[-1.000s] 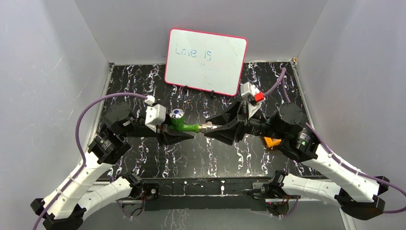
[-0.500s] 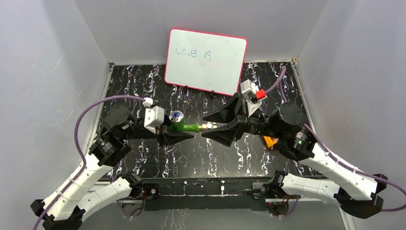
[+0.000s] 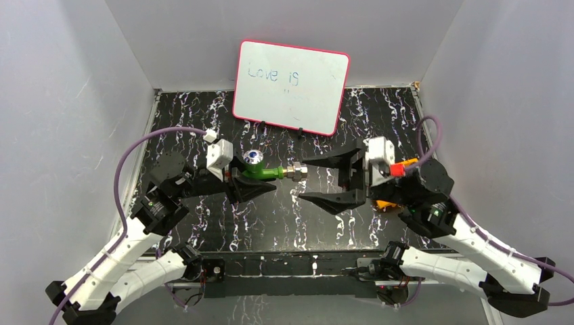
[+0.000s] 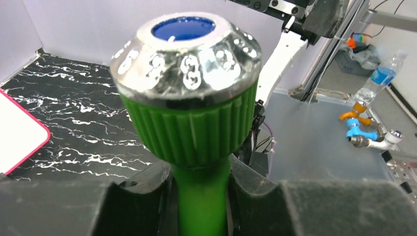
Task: Install the water faucets
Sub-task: Screw the water faucet onto the adaptor.
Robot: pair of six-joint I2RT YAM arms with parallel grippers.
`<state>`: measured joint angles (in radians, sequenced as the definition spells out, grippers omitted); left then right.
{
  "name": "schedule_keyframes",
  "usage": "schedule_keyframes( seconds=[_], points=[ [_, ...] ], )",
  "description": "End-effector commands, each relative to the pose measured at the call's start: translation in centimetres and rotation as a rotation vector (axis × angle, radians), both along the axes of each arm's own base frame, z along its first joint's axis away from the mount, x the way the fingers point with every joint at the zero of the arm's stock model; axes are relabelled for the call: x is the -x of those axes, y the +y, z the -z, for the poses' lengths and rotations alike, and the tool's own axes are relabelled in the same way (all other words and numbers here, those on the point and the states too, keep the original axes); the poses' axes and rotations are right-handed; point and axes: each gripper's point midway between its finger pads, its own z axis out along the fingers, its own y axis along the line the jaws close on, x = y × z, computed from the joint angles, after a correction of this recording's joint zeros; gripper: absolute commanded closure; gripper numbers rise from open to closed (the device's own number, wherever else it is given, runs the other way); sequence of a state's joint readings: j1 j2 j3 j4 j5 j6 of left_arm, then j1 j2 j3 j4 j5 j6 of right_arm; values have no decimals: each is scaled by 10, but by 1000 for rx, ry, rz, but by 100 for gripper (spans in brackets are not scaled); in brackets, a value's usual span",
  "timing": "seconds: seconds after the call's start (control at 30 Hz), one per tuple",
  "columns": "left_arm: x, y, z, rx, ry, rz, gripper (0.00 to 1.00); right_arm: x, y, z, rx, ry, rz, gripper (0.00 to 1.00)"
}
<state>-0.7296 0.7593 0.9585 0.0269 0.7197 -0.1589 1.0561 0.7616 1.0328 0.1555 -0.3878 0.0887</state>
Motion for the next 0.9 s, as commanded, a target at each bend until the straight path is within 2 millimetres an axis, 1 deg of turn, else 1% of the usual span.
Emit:
schedule_keyframes(
  seconds=[0.0,0.07,0.2,0.33,0.43,0.5,0.6,0.63,0.7,0.8,0.87],
  points=[
    [5,6,-39,155,-10,-19,100,-7,-10,-12,-45,-290,102,23],
    [7,6,-41,170,-9,-17,100,-12,-8,-7,-22,-328,129,22],
    [11,6,-45,188,-12,6,100,-32,-3,3,16,-365,214,20],
    [8,5,-43,184,2,-2,100,-51,3,25,87,-321,283,19],
    [5,3,-40,167,15,-8,100,-50,13,45,139,-266,239,20],
    [-2,3,-32,133,20,-42,100,-60,16,58,188,-213,272,21],
    [-19,11,-20,95,45,-165,100,-89,0,62,214,-72,447,21],
    [-28,15,-16,90,63,-223,100,-95,-5,66,222,-21,490,21],
    [-37,24,-9,90,86,-308,100,-100,-12,81,265,74,536,21],
    [-46,35,1,93,128,-399,100,-103,-22,103,316,199,582,21],
    [-49,41,14,72,175,-447,97,-101,-25,115,335,275,593,22]
  ],
)
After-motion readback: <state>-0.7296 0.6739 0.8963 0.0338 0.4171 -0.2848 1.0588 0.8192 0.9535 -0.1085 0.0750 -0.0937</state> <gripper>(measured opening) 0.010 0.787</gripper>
